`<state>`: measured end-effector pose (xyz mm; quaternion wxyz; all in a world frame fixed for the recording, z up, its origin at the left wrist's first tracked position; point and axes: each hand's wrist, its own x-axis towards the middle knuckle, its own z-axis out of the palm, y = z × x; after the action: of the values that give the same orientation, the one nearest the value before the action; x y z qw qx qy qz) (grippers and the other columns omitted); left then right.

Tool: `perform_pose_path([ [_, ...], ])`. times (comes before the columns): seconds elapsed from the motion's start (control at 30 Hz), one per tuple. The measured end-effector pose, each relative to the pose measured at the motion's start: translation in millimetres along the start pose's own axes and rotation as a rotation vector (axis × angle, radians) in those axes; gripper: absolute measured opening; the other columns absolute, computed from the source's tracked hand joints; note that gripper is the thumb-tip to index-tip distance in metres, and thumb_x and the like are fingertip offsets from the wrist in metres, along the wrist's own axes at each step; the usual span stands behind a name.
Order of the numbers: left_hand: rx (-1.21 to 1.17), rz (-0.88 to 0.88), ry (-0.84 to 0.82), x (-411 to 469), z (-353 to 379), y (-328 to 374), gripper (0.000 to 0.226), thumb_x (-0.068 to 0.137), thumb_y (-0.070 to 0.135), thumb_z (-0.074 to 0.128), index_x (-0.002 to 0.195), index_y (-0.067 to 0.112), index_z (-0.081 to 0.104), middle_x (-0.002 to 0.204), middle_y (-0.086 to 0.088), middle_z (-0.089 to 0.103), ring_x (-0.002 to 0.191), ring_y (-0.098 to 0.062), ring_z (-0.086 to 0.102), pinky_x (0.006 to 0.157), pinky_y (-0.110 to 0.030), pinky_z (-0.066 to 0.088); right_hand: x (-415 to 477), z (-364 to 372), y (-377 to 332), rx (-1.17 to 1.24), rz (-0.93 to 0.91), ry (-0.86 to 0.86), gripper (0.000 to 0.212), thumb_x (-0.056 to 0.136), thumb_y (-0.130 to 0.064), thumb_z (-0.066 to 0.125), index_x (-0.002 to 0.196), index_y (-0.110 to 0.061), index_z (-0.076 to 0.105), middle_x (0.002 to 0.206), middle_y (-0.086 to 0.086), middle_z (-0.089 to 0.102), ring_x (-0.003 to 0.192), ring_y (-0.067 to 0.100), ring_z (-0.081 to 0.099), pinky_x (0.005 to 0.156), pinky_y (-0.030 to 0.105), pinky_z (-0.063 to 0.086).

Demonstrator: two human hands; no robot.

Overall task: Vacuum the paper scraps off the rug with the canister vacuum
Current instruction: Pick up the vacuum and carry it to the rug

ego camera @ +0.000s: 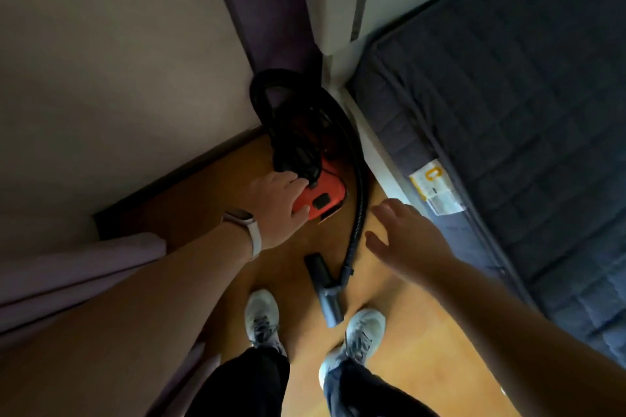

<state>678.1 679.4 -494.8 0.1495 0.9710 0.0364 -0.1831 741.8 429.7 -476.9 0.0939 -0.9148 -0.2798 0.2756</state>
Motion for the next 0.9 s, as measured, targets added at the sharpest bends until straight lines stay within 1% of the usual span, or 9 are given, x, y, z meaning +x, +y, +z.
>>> perform_pose_path([
  [0.1,0.07,0.038,0.008,32.6,55.9,-23.3,0.055,0.095,0.045,0.051,0.142,0.017,0.046,0.144,-0.007,0.049,0.132,-0.025,0.044,0.106,-0.04,0.041,42.1,55.6,22.6,-0.002,-0.018,-0.011,0.047,0.091,-0.041,0.055,0.135,-0.022,0.054,0.136,0.001,0.052,0.122,0.025,0.052,0.092,0.036,0.048],
  [0.23,0.188,0.144,-0.015,64.8,138.8,-35.6,0.056,0.094,0.046,0.049,0.143,0.019,0.043,0.144,-0.006,0.047,0.133,-0.025,0.042,0.106,-0.041,0.037,87.6,128.6,59.1,-0.025,-0.036,-0.046,0.052,0.092,-0.046,0.053,0.14,-0.024,0.05,0.145,-0.001,0.047,0.129,0.022,0.049,0.1,0.037,0.046],
  [0.4,0.215,0.116,0.105,122.4,195.4,-55.4,0.071,0.092,0.052,0.05,0.152,0.019,0.029,0.161,-0.007,0.023,0.148,-0.026,0.018,0.118,-0.045,0.016,147.0,189.7,104.6,-0.096,-0.063,-0.043,0.051,0.093,-0.045,0.051,0.138,-0.022,0.05,0.14,0.001,0.05,0.127,0.023,0.05,0.1,0.036,0.045],
  [0.5,0.253,0.085,0.188,155.1,198.9,-79.3,0.084,0.084,0.062,0.055,0.151,0.018,0.031,0.159,-0.01,0.027,0.147,-0.029,0.021,0.118,-0.048,0.014,178.6,201.5,119.8,-0.169,-0.105,0.011,0.046,0.093,-0.044,0.05,0.133,-0.02,0.054,0.133,0.004,0.053,0.122,0.024,0.053,0.095,0.039,0.047],
  [0.57,0.346,0.125,0.135,172.6,196.2,-89.3,0.086,0.081,0.073,0.045,0.146,0.018,0.039,0.15,-0.01,0.041,0.14,-0.031,0.032,0.116,-0.049,0.017,193.9,199.3,127.4,-0.154,-0.111,0.077,0.049,0.093,-0.044,0.052,0.135,-0.019,0.053,0.134,0.005,0.053,0.122,0.024,0.053,0.095,0.039,0.048],
  [0.67,0.483,0.193,0.08,185.9,195.0,-93.7,0.089,0.075,0.08,0.021,0.128,0.018,0.057,0.129,-0.004,0.059,0.12,-0.027,0.049,0.108,-0.049,0.026,205.7,197.8,130.9,-0.099,-0.106,0.14,0.053,0.093,-0.044,0.055,0.139,-0.017,0.052,0.136,0.006,0.055,0.12,0.023,0.056,0.097,0.037,0.047],
  [0.73,0.463,0.276,0.163,193.7,200.6,-94.7,0.084,0.076,0.079,0.027,0.109,0.014,0.068,0.107,-0.004,0.069,0.102,-0.028,0.058,0.103,-0.048,0.033,212.1,199.0,131.0,-0.03,-0.079,0.159,0.055,0.092,-0.042,0.058,0.139,-0.016,0.049,0.136,0.006,0.054,0.12,0.025,0.056,0.096,0.038,0.048],
  [0.8,0.395,0.378,0.336,200.1,211.7,-99.2,0.073,0.076,0.075,0.04,0.085,0.009,0.071,0.079,-0.006,0.07,0.076,-0.029,0.061,0.092,-0.042,0.043,219.7,200.4,129.2,0.057,-0.048,0.189,0.061,0.091,-0.038,0.061,0.144,-0.015,0.041,0.142,0.008,0.048,0.127,0.026,0.051,0.099,0.038,0.047],
  [0.9,0.309,0.422,0.502,206.8,223.0,-103.6,0.061,0.076,0.069,0.051,0.071,0.01,0.069,0.064,-0.004,0.063,0.064,-0.027,0.057,0.082,-0.037,0.042,236.9,194.5,121.1,0.222,-0.041,0.297,0.076,0.091,-0.032,0.064,0.154,-0.014,0.024,0.16,0.008,0.026,0.146,0.024,0.027,0.111,0.035,0.034],
])
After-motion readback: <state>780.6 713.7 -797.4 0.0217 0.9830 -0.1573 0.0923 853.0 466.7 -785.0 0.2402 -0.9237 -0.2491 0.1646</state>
